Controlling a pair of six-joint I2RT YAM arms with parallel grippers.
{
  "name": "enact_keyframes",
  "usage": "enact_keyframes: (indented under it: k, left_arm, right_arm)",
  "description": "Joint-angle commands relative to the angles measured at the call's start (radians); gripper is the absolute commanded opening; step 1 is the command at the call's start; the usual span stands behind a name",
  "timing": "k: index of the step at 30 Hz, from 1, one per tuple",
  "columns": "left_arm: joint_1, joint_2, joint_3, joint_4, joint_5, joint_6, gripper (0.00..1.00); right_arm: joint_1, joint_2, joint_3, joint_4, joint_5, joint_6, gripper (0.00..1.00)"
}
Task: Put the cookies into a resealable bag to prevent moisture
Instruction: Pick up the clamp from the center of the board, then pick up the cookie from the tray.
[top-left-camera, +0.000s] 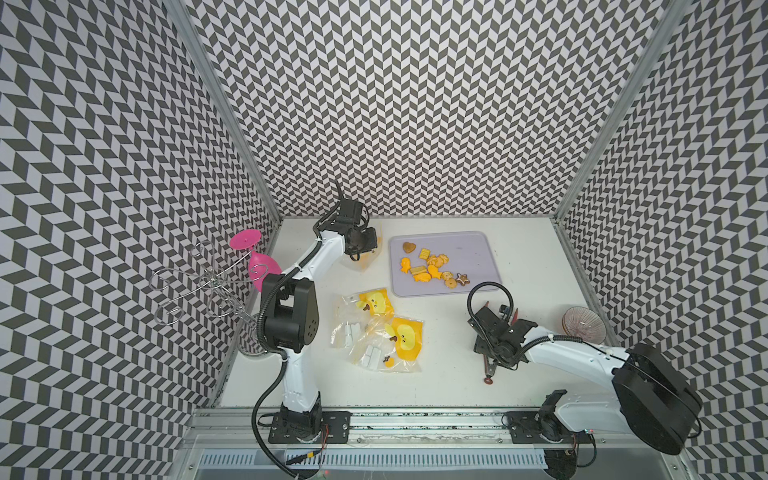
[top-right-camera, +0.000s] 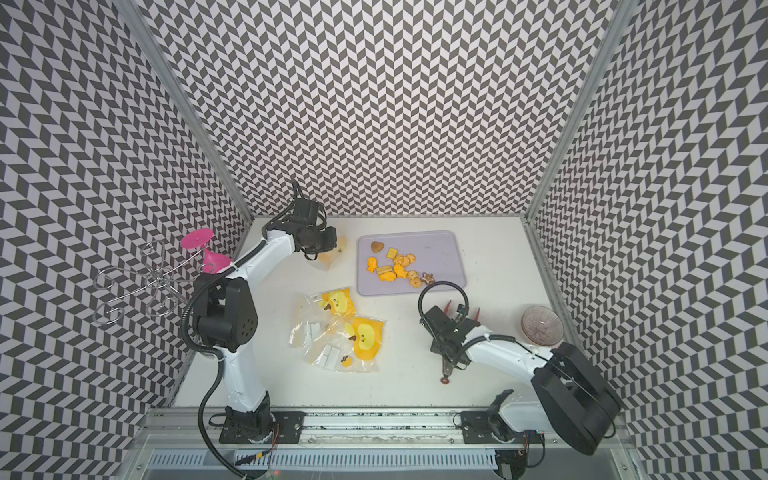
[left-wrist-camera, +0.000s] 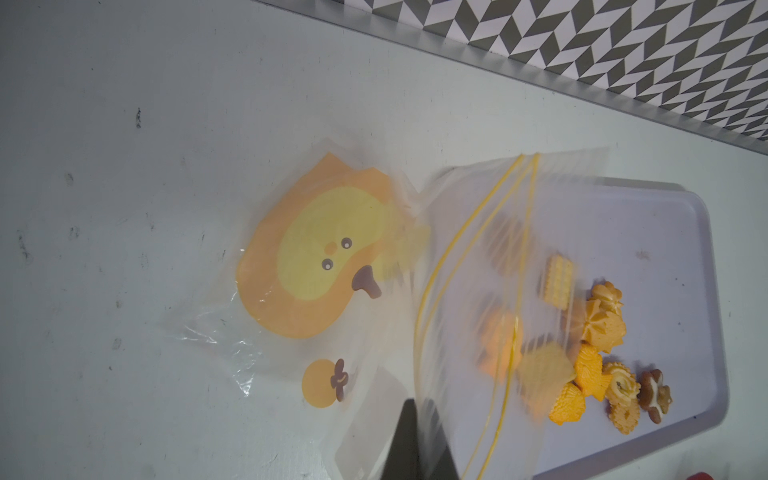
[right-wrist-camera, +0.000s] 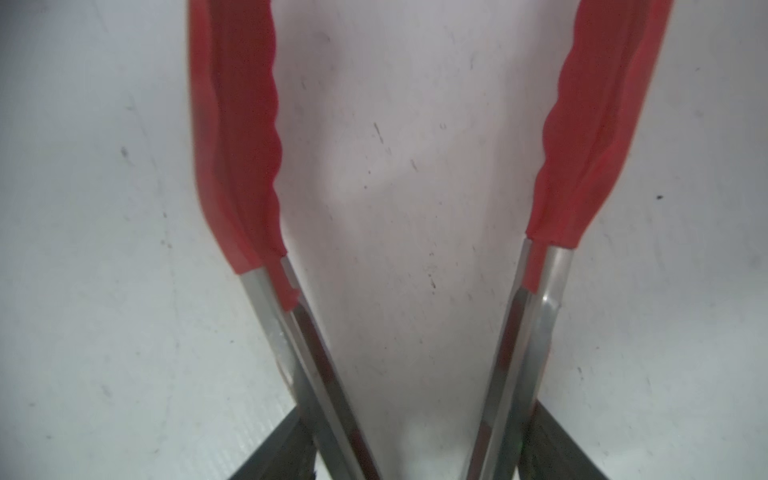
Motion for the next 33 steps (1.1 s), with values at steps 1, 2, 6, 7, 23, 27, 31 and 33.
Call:
enact_keyframes:
  k: [1,2,6,7,23,27,31,33]
  left_arm:
    - [-0.001,-0.008,-0.009,0.013,0.017,0.004,0.0]
    - [-0.001,-0.01,-0.01,0.013,0.018,0.004,0.0]
    - [-0.001,-0.014,-0.01,0.013,0.021,0.003,0.0]
    - [-0.001,-0.014,-0.01,0.014,0.023,0.002,0.0]
    - [0.019,0.01,0.062,-0.011,-0.127,-0.071,0.0]
    - [0.019,0.048,0.17,-0.138,-0.376,-0.117,0.0]
    - [0.006,0.086,0.311,-0.324,-0.7,-0.194,0.0]
    - [0.005,0.1,0.369,-0.405,-0.81,-0.228,0.0]
  right_arm:
    - [-0.062,-0.04,-0.012,0.035,0.033,0.003,0.68]
    - [-0.086,-0.05,-0.007,0.041,0.04,-0.012,0.68]
    - [-0.18,-0.096,0.047,0.04,0.084,-0.095,0.66]
    - [-0.191,-0.106,0.067,0.03,0.103,-0.11,0.66]
    - [-0.209,-0.22,0.204,0.154,0.144,-0.458,0.62]
    - [-0.21,-0.161,0.278,0.164,0.094,-0.557,0.62]
    - [-0.209,-0.118,0.324,0.147,0.105,-0.572,0.6]
    - [-0.21,-0.111,0.329,0.148,0.117,-0.569,0.59]
